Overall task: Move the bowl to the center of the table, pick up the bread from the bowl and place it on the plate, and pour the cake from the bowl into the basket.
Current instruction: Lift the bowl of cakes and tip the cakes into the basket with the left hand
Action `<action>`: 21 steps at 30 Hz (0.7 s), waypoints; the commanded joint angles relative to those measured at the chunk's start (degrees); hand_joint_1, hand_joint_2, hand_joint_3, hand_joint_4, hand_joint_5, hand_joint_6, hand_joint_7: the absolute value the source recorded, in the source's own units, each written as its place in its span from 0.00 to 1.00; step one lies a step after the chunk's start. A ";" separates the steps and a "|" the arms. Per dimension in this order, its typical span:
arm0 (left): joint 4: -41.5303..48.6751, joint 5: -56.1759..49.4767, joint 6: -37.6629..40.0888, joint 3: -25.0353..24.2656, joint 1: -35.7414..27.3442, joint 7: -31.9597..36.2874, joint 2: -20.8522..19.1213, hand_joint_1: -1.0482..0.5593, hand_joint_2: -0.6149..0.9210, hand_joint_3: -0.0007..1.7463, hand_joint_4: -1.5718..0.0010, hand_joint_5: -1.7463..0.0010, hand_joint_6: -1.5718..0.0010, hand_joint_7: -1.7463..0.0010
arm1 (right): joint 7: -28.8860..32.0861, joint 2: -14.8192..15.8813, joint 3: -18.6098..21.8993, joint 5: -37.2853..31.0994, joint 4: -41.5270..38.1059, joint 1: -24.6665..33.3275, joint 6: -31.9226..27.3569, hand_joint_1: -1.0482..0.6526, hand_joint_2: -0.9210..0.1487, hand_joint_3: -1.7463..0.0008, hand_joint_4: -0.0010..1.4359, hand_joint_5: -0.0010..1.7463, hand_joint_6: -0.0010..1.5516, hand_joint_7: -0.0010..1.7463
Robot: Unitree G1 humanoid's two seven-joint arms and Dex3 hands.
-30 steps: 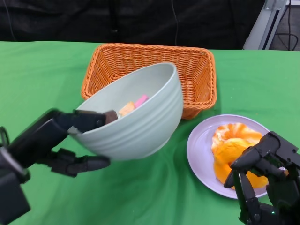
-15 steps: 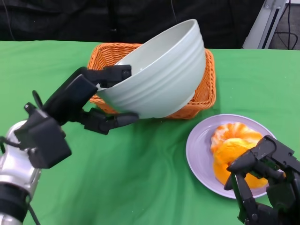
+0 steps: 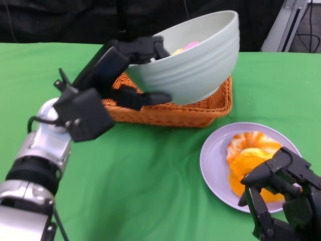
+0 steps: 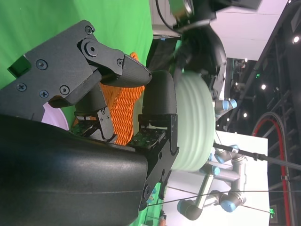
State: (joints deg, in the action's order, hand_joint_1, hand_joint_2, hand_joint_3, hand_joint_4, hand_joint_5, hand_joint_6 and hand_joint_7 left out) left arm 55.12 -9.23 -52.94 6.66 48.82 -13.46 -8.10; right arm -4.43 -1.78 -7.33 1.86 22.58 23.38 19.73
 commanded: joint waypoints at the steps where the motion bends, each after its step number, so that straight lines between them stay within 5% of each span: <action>1: 3.22 -0.37 0.52 -0.78 4.33 2.87 1.38 0.49 1.00 0.22 0.55 0.01 0.53 0.32 | 0.56 0.05 0.27 -0.09 -0.49 0.35 0.35 0.52 0.36 0.43 0.50 0.90 0.42 0.78; 6: 6.30 -2.05 2.97 -1.08 7.06 7.66 3.99 0.49 1.00 0.22 0.50 0.07 0.52 0.32 | 0.32 0.55 0.36 -0.09 -1.09 0.29 0.55 0.51 0.36 0.43 0.50 0.90 0.41 0.78; 11: 8.06 -0.71 5.21 -2.38 8.47 9.51 7.20 0.51 1.00 0.23 0.50 0.01 0.53 0.30 | 0.35 0.77 0.46 -0.46 -1.77 0.06 0.84 0.50 0.35 0.45 0.51 0.90 0.42 0.78; 21: 8.98 8.10 15.06 -8.54 9.67 5.52 13.06 0.48 1.00 0.26 0.51 0.00 0.57 0.20 | -0.31 1.12 0.70 -0.04 -2.83 -0.09 1.68 0.51 0.33 0.47 0.50 0.90 0.41 0.78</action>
State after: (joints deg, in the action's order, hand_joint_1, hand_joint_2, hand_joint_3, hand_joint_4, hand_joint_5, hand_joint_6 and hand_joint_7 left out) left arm 64.16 -3.11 -38.75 -0.47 55.42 -7.26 4.73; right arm -4.68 -1.39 -7.18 1.70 20.03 23.41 20.29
